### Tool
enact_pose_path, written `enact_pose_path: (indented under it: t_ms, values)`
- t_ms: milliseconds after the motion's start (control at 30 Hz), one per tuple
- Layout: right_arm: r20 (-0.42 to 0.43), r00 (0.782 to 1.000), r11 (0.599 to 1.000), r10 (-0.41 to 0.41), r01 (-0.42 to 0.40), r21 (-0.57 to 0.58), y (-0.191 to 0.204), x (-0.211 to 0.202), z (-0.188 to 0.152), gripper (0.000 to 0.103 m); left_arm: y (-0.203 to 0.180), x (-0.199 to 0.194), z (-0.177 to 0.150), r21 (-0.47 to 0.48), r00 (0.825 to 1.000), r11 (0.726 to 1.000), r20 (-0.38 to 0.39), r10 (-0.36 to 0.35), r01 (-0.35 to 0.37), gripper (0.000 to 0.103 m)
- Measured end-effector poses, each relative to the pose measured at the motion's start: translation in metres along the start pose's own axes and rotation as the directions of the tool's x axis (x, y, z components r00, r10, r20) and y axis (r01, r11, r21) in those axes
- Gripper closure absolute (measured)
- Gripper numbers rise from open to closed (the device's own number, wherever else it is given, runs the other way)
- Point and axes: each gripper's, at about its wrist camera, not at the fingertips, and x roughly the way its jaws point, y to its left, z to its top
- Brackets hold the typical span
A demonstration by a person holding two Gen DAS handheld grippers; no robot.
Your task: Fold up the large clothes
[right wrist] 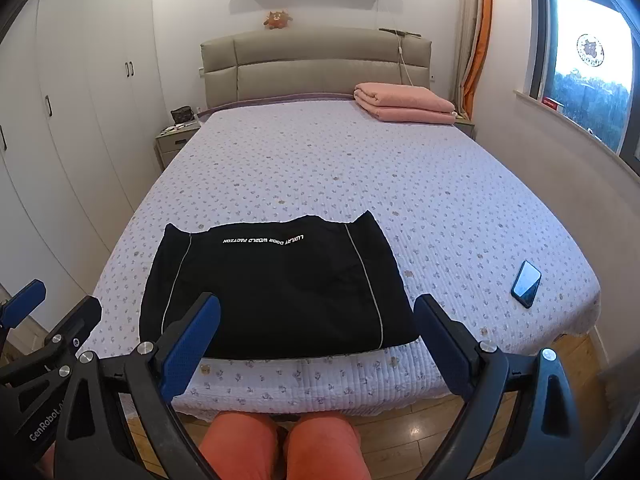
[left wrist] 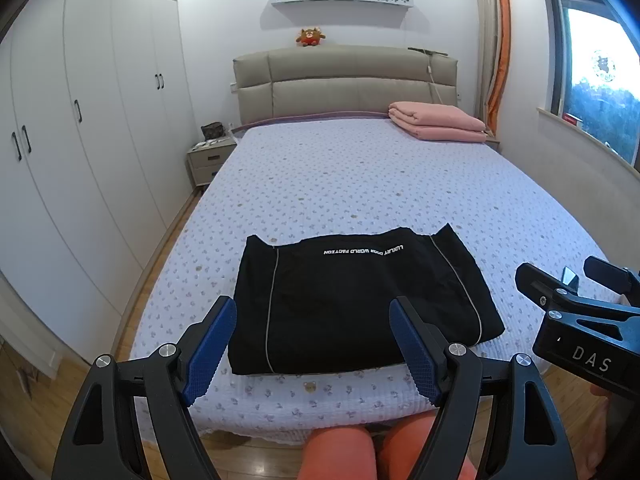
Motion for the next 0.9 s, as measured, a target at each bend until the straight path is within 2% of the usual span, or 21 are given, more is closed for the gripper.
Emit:
enact_pose_path:
  t_ms: [900]
  values:
    - [0.011,1.0,0.999,-0.004,0.004,-0.041,0.011,-0.005,0.003,0.005,0.006,-0.003,0.003,0.005,1.0,1.0,0.012,0.001,-0.001,0.023]
